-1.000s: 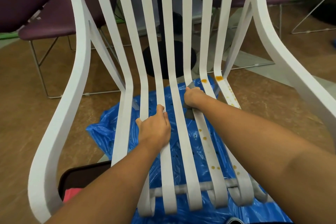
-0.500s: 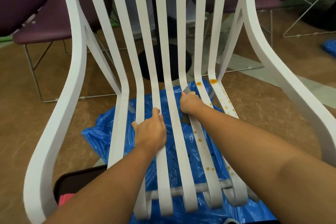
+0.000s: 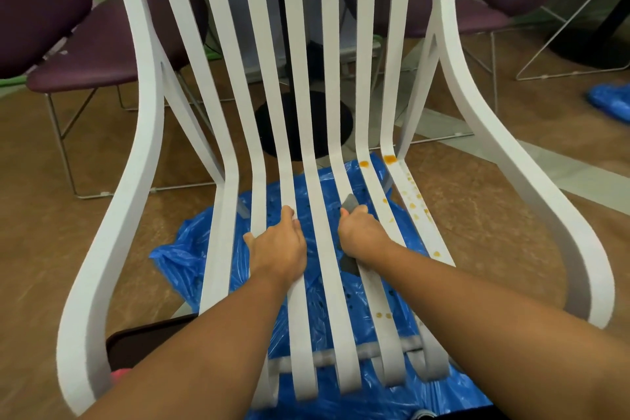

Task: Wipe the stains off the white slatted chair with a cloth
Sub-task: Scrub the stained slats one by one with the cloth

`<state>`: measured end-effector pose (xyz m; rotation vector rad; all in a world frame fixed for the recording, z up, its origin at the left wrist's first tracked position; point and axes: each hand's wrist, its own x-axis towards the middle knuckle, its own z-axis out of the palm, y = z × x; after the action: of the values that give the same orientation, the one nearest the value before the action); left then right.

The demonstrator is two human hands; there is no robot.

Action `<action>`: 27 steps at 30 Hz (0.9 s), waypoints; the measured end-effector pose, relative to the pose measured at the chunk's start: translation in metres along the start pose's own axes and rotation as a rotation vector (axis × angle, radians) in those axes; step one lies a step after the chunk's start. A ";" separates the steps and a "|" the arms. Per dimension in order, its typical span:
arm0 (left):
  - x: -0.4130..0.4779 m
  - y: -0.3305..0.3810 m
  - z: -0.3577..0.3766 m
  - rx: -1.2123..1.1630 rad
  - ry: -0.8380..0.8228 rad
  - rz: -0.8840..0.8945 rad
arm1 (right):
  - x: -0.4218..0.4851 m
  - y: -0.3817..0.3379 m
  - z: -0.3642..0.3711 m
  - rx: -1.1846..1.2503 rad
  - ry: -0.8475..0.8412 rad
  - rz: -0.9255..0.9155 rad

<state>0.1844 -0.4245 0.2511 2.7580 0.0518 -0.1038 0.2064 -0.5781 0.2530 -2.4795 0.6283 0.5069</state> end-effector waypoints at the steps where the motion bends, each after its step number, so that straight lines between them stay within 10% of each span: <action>1: 0.000 0.000 0.000 0.005 0.000 -0.009 | -0.005 0.004 0.002 -0.001 -0.003 0.001; 13: -0.032 0.028 -0.011 0.209 -0.224 -0.204 | -0.025 0.012 0.006 0.075 0.036 0.007; 27: -0.083 0.023 0.002 0.136 -0.047 -0.228 | -0.058 0.037 0.015 0.077 0.050 -0.003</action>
<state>0.1025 -0.4484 0.2642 2.8741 0.3589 -0.2407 0.1363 -0.5779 0.2534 -2.4264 0.6521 0.4125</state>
